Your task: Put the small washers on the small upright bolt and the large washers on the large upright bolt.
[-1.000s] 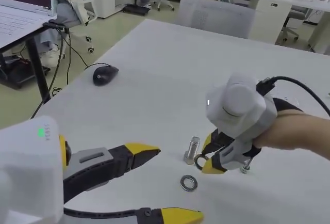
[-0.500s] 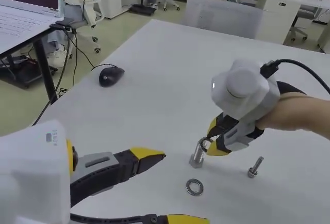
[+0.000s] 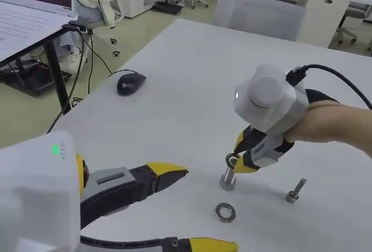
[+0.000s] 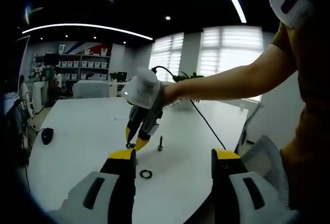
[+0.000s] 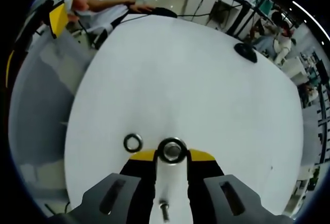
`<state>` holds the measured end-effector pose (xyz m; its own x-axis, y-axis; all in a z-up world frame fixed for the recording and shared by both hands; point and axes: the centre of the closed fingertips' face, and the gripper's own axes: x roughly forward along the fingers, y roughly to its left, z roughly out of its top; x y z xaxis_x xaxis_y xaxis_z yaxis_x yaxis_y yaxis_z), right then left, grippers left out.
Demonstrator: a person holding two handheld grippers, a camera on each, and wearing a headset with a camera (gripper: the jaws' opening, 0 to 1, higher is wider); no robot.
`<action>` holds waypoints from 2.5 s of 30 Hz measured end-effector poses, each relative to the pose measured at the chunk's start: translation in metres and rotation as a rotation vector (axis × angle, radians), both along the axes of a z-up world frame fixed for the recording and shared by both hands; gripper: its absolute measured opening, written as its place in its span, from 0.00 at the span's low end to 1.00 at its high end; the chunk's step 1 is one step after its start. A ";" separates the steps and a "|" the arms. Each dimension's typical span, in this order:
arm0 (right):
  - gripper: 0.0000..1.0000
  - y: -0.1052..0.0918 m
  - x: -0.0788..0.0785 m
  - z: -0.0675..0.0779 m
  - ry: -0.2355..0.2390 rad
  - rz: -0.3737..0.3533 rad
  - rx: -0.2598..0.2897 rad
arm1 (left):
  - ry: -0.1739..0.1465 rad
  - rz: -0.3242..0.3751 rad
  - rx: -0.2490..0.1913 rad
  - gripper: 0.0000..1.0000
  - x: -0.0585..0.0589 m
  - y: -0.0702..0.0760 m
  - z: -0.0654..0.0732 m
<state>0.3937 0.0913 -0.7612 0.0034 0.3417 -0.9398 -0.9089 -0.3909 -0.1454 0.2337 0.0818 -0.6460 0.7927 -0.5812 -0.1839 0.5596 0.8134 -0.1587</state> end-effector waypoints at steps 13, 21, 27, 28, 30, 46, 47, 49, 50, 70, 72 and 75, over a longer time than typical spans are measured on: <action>0.22 -0.001 0.004 -0.031 -0.009 0.014 -0.048 | 0.006 0.003 -0.006 0.59 0.004 -0.001 -0.002; 0.22 -0.003 0.002 -0.042 0.002 0.005 -0.059 | 0.016 0.012 -0.009 0.58 0.002 0.001 -0.005; 0.23 -0.003 0.002 -0.050 0.010 0.015 -0.062 | 0.016 0.025 -0.015 0.58 0.002 0.004 -0.005; 0.23 -0.003 0.002 -0.051 0.010 0.014 -0.062 | 0.016 0.025 -0.016 0.58 0.002 0.004 -0.005; 0.23 -0.003 0.003 -0.052 0.013 0.023 -0.064 | 0.017 0.026 -0.014 0.58 0.002 0.004 -0.005; 0.26 -0.016 0.012 -0.039 0.000 -0.008 -0.019 | 0.019 0.015 -0.009 0.58 0.004 0.002 -0.006; 0.26 -0.018 0.012 -0.037 -0.002 -0.014 -0.018 | 0.018 0.014 -0.009 0.58 0.004 0.002 -0.005; 0.26 -0.022 0.012 -0.035 -0.007 -0.021 -0.012 | 0.013 0.012 -0.008 0.58 0.005 0.001 -0.004; 0.26 -0.025 0.011 -0.035 -0.004 -0.027 -0.013 | 0.010 0.012 -0.009 0.58 0.005 0.001 -0.003; 0.26 -0.040 -0.040 -0.053 0.065 -0.017 -0.037 | -0.006 -0.003 0.005 0.58 -0.003 -0.007 0.002; 0.26 -0.038 -0.043 -0.054 0.076 -0.018 -0.037 | -0.010 -0.002 0.005 0.59 -0.005 -0.007 0.002; 0.26 -0.035 -0.048 -0.056 0.078 -0.009 -0.041 | -0.013 0.002 0.002 0.59 -0.006 -0.006 0.003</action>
